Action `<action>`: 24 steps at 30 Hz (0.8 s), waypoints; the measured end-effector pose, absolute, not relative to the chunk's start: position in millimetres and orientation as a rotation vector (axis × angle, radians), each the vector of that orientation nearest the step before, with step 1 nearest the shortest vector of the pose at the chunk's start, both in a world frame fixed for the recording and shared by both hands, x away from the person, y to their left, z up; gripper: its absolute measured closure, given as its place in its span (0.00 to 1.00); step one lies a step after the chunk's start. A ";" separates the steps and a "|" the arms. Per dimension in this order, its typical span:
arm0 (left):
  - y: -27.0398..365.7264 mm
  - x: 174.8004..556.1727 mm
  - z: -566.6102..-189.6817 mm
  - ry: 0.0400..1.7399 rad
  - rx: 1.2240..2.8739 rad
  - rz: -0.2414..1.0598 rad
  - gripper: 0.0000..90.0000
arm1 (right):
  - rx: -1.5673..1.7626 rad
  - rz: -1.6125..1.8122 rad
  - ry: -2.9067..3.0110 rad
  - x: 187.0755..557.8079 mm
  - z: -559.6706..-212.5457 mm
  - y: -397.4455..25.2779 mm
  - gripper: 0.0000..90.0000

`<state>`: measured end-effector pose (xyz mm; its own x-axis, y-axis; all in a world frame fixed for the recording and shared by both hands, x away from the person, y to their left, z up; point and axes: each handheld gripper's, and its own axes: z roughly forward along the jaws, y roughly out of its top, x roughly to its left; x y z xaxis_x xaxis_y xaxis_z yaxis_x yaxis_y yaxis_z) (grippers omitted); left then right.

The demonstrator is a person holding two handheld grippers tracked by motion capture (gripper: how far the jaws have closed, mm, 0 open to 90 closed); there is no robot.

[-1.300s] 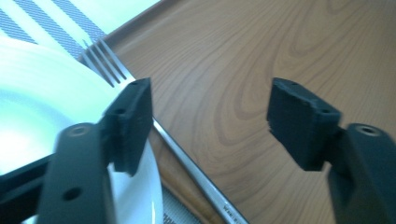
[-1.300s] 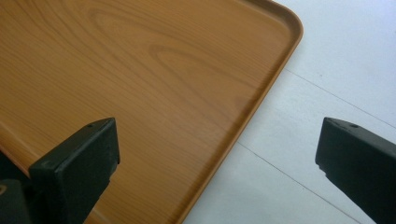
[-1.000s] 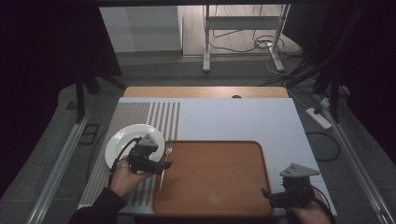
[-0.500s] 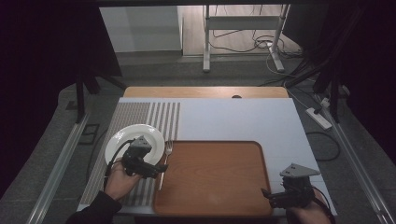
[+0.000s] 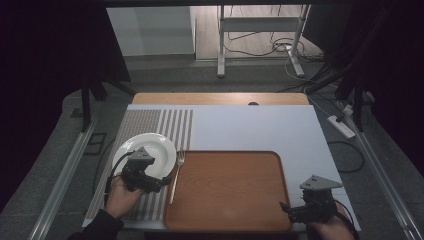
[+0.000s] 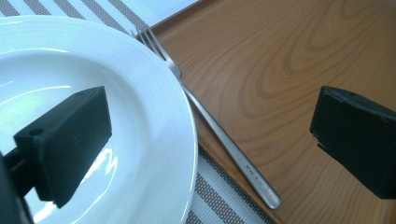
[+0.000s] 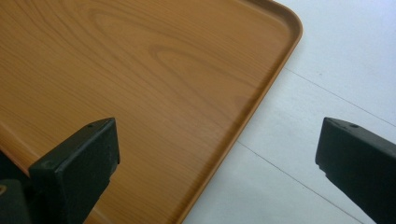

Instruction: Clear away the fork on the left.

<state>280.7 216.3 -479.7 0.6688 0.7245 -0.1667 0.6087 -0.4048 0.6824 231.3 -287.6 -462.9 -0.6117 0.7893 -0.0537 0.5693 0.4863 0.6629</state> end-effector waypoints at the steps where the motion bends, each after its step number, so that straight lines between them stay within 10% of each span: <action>1: 217.4 279.8 -479.9 1.026 2.134 0.203 0.00 | 1.139 0.871 2.385 231.2 -462.8 -287.7 0.00; 24: 255.1 251.8 -485.6 1.108 2.085 0.229 0.00 | 1.160 0.881 2.369 230.2 -462.3 -289.1 0.00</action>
<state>251.8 255.1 -485.6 0.6092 0.7725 -0.1792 0.6385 -0.3438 0.6886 230.2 -289.1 -462.3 -0.5988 0.7996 -0.0452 0.5758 0.4690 0.6697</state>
